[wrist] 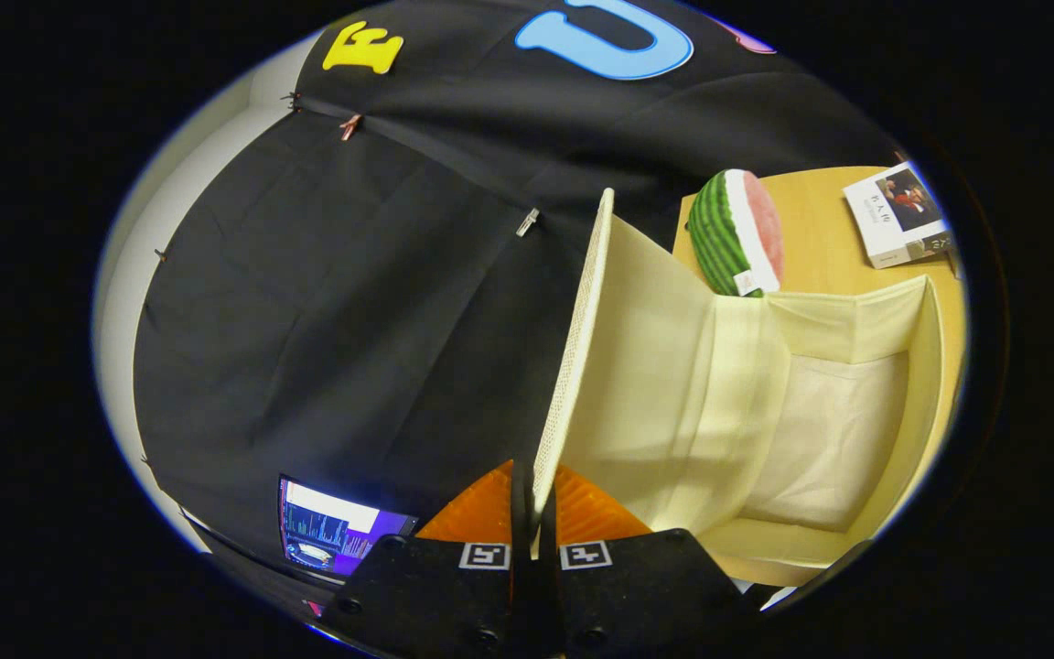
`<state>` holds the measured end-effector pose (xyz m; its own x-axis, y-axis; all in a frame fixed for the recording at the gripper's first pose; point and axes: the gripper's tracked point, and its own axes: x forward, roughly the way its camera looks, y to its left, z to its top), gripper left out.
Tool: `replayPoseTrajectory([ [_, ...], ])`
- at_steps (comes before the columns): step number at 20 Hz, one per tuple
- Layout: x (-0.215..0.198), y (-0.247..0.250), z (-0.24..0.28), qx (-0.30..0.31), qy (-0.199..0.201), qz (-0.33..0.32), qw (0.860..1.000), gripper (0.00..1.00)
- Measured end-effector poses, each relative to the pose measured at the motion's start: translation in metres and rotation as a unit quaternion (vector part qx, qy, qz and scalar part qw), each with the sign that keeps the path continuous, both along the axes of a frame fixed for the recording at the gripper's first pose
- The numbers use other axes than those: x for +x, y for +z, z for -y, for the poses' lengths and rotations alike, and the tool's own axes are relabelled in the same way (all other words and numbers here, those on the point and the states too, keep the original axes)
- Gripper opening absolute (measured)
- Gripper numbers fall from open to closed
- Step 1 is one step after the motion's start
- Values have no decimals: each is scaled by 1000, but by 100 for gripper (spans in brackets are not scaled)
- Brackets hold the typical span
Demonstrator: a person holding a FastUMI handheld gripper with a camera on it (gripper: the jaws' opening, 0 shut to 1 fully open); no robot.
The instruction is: Open the storage box then place both shoes into the box .Put the left shoe in first, then the right shoe, with the right side of both shoes facing outward in a uniform manner.
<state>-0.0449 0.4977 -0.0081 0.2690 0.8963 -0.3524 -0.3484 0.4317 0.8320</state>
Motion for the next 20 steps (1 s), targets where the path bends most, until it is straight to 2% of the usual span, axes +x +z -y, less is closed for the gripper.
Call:
replayPoseTrajectory([
  [4, 3, -9, -33, -12, 1, 9, 1000, 5],
  [11, 8, -24, -51, -23, -16, 19, 999, 10],
  [16, 27, -11, -15, -47, -51, 117, 991, 90],
  [17, 32, -7, -2, -52, -63, 133, 988, 91],
  [18, 37, -5, 12, -58, -78, 145, 985, 98],
  [20, 48, -1, 46, -67, -112, 165, 978, 98],
])
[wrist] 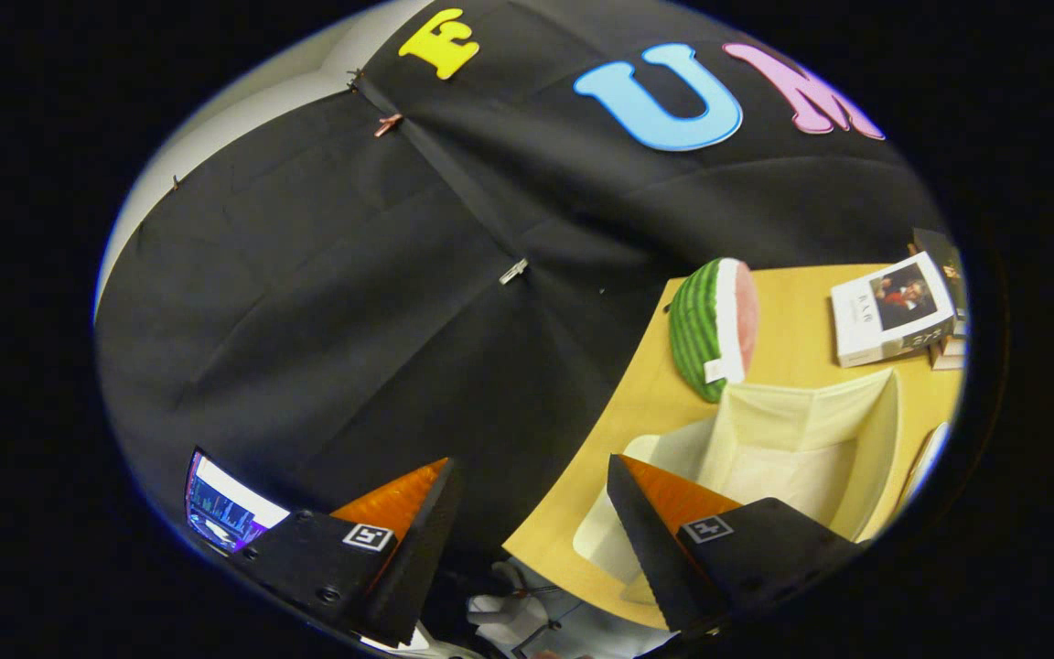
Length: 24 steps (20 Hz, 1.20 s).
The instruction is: Open the storage box then place both shoes into the box .Put the left shoe in first, then the right shoe, with the right side of both shoes facing outward in a uniform manner.
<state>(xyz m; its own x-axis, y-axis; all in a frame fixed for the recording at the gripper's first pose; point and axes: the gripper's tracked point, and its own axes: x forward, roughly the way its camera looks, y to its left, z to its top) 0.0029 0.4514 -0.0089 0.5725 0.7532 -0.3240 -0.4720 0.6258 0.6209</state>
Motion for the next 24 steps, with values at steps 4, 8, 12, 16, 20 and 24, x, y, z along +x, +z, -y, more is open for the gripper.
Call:
replayPoseTrajectory([
  [4, 27, -15, 86, -37, -73, 32, 996, 98],
  [8, 30, -60, 184, -96, -140, 16, 985, 98],
  [12, 23, -102, 275, -158, -196, -6, 968, 98],
  [16, 3, -153, 354, -218, -227, -49, 948, 98],
  [20, -29, -203, 405, -261, -218, -100, 935, 99],
  [24, -43, -251, 427, -297, -179, -139, 928, 98],
])
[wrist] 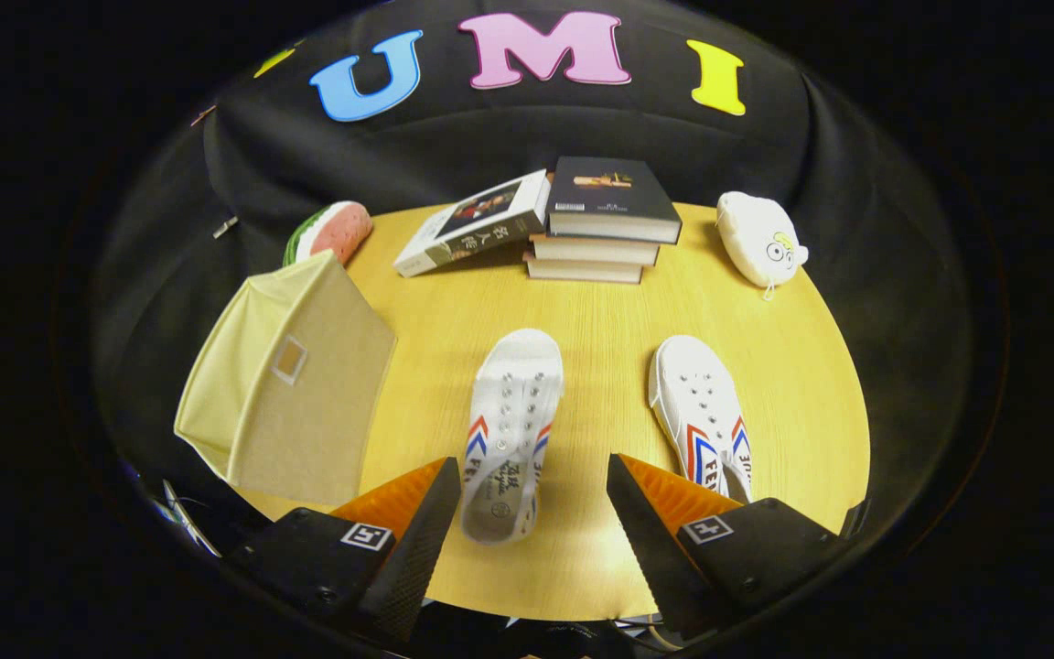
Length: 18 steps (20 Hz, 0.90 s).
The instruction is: Open the storage box then place both shoes into the box .Put the left shoe in first, then the right shoe, with the right side of both shoes facing outward in a uniform manner.
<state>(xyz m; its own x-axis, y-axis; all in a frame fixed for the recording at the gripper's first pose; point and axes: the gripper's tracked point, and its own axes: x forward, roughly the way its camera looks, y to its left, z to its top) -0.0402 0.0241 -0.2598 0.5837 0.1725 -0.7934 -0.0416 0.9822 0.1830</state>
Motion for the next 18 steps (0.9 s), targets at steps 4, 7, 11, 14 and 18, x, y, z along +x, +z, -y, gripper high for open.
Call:
replayPoseTrajectory([
  [4, -2, -43, 0, -21, 43, -41, 998, 99],
  [7, 14, -67, 10, -58, 65, -45, 995, 99],
  [11, 35, -85, 6, -53, 73, -52, 995, 99],
  [14, 38, -95, -4, 2, 60, -90, 994, 91],
  [18, 38, -96, -24, 48, 86, -97, 990, 58],
])
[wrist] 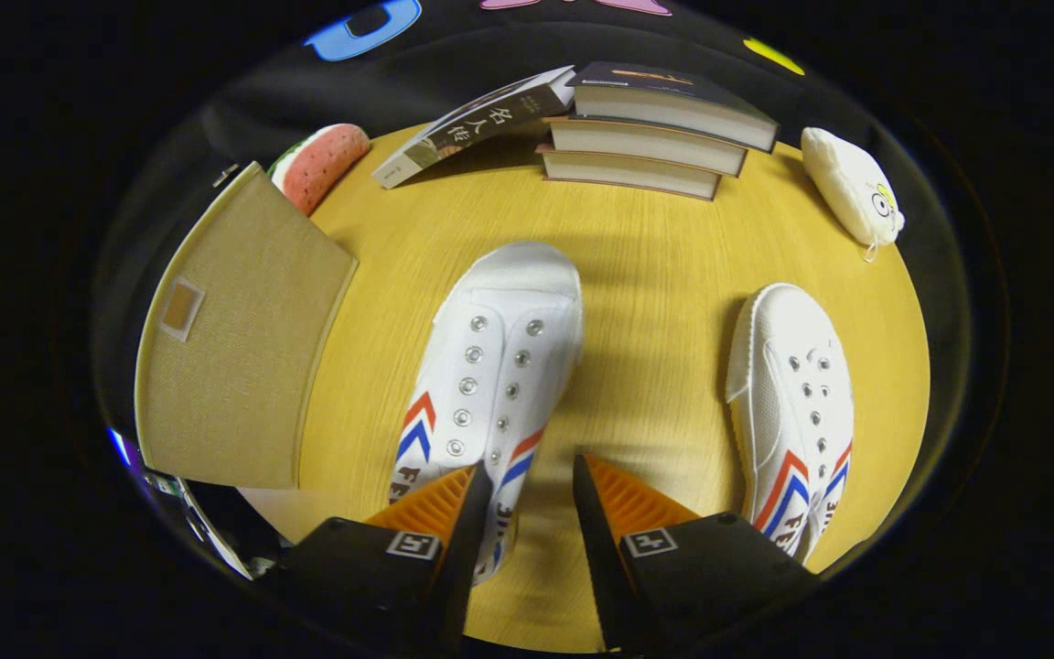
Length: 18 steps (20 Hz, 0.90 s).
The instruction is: Open the storage box then place both shoes into the box .Put the left shoe in first, then the right shoe, with the right side of both shoes facing outward in a uniform manner.
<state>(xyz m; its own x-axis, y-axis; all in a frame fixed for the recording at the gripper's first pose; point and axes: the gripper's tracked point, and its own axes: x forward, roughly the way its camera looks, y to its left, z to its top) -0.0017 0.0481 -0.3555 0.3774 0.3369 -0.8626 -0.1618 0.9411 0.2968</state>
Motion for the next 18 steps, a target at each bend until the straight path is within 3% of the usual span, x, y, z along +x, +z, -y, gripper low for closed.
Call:
replayPoseTrajectory([
  [1, -4, 2, -7, 15, 2, -3, 1000, 54],
  [3, -4, 4, -6, 22, -6, -7, 1000, 22],
  [5, -3, 3, -6, 46, -37, -18, 998, 17],
  [6, -1, 4, -5, 63, -53, -24, 996, 8],
  [18, -11, 51, 4, 105, -90, 34, 990, 5],
])
